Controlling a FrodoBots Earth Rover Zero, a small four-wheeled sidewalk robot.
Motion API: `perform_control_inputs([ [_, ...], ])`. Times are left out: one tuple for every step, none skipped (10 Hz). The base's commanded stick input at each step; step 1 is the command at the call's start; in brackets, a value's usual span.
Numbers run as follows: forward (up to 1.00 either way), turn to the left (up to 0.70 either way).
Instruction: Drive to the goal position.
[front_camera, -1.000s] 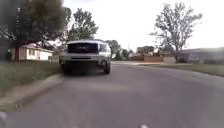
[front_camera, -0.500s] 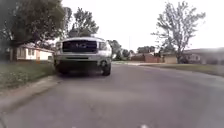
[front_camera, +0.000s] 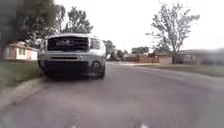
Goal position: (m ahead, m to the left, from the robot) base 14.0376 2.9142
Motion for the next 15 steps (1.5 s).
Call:
perform_control_inputs([
  [0.98, -0.07],
  [0.98, -0.02],
  [0.98, 0.00],
  [0.98, 0.00],
  [0.98, 0.00],
  [0.98, 0.00],
  [0.98, 0.00],
  [0.98, 0.00],
  [0.98, 0.00],
  [0.98, 0.00],
  [0.98, 0.00],
  [0.98, 0.00],
  [0.98, -0.39],
  [0.98, -0.39],
  [0.98, -0.39],
])
